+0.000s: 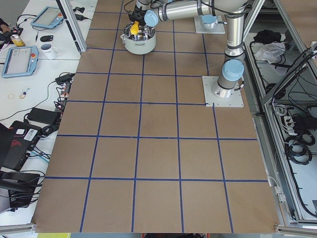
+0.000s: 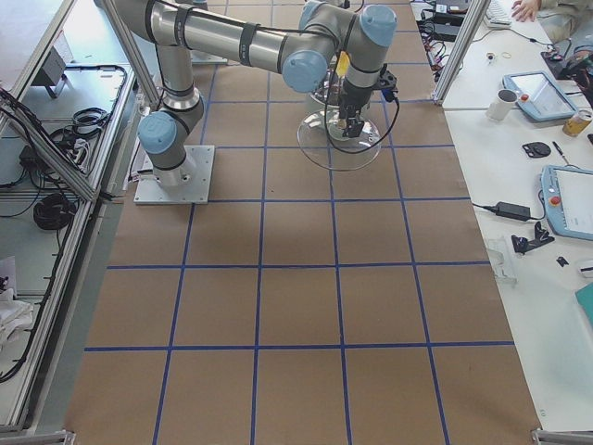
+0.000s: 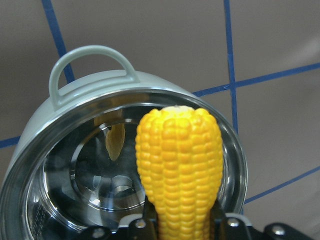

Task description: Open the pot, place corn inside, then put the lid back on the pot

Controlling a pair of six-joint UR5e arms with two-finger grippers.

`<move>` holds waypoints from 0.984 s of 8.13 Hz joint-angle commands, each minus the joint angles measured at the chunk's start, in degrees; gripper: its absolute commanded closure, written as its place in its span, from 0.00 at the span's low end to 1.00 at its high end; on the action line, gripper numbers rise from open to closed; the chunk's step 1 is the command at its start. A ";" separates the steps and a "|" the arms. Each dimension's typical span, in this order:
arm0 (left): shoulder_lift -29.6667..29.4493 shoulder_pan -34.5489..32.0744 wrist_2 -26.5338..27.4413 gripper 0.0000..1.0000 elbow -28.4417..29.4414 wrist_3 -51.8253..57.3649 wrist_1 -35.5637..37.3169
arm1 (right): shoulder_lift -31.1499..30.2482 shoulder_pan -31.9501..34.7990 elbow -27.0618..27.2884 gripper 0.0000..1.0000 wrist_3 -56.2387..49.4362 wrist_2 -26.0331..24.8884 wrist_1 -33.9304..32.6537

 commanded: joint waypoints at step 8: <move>-4.89 -1.64 -0.75 0.00 0.05 -4.14 5.24 | -0.12 -0.12 0.68 0.96 0.35 0.77 -0.09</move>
